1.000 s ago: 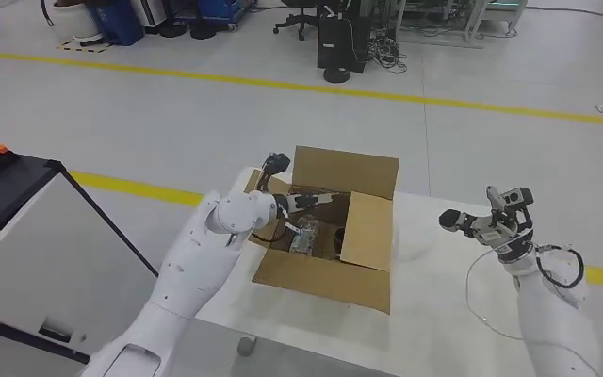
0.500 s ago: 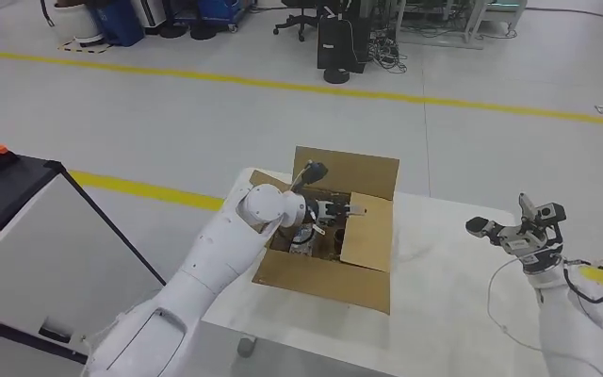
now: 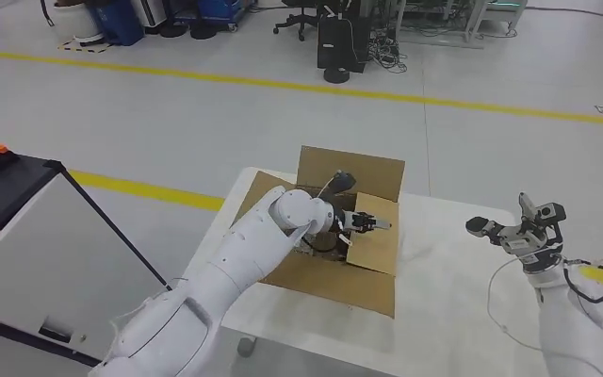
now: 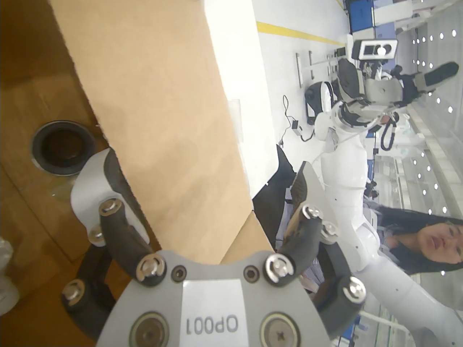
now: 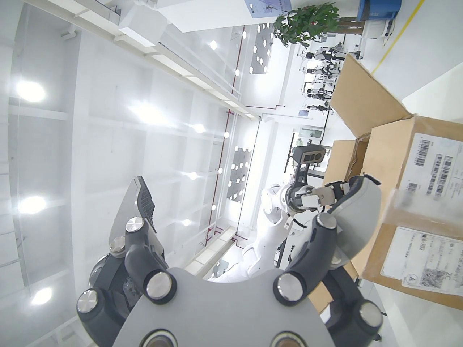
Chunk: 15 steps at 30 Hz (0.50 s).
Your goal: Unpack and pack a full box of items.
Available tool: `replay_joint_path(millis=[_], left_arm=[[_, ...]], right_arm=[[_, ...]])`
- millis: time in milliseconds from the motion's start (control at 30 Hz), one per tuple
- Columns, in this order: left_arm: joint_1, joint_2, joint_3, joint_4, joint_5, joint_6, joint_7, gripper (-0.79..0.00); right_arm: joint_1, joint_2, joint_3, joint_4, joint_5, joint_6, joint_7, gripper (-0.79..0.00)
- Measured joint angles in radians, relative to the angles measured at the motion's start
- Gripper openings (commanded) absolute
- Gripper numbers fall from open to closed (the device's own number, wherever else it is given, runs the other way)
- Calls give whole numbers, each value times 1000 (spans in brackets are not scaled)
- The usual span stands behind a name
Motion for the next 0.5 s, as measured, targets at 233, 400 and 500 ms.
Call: replay_joint_path(millis=[233, 400, 500], left_arm=[[-31, -39, 31, -40, -62, -49, -45, 0], [-36, -64, 35, -51, -142, -90, -74, 0], [-32, -79, 35, -52, -211, -111, -113, 0]], right_arm=[[0, 0, 0, 0, 0, 0, 0, 0], [0, 0, 0, 0, 0, 0, 0, 0], [0, 0, 0, 0, 0, 0, 0, 0]])
